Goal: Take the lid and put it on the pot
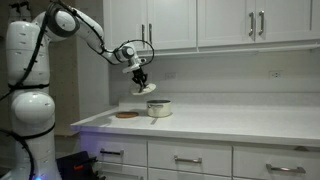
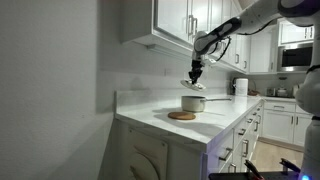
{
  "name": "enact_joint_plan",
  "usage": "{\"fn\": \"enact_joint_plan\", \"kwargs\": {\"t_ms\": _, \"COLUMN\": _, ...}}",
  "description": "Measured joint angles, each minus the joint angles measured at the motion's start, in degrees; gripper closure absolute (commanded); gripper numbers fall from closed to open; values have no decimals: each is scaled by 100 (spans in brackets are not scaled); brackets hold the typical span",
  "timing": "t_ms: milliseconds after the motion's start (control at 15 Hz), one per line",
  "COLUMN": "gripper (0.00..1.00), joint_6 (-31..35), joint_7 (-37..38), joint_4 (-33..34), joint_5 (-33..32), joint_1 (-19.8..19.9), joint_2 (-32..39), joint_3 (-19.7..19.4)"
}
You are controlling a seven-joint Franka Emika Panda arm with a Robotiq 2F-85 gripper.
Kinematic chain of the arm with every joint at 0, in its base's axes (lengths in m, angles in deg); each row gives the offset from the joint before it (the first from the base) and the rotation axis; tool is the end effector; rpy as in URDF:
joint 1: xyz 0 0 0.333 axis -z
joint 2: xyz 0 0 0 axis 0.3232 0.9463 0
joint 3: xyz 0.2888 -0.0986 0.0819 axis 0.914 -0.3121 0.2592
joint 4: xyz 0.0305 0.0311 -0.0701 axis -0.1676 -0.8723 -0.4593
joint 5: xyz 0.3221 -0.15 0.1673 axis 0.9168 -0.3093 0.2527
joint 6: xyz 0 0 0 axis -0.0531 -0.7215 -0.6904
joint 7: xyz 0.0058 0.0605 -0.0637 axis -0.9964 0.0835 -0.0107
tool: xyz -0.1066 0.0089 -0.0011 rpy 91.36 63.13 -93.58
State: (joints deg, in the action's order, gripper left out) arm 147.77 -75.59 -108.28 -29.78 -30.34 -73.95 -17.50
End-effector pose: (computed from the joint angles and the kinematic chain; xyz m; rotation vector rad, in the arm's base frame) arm 0.5529 0.2199 0.5226 2.8317 0.8550 0.5170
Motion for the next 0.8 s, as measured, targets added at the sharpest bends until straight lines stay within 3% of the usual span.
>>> {"fn": "enact_joint_plan", "kwargs": {"t_ms": 800, "gripper": 94, "joint_6": -187, "joint_7": 89, "joint_4": 669, "joint_5": -173, "joint_1": 9, "joint_2": 802, "joint_3": -119}}
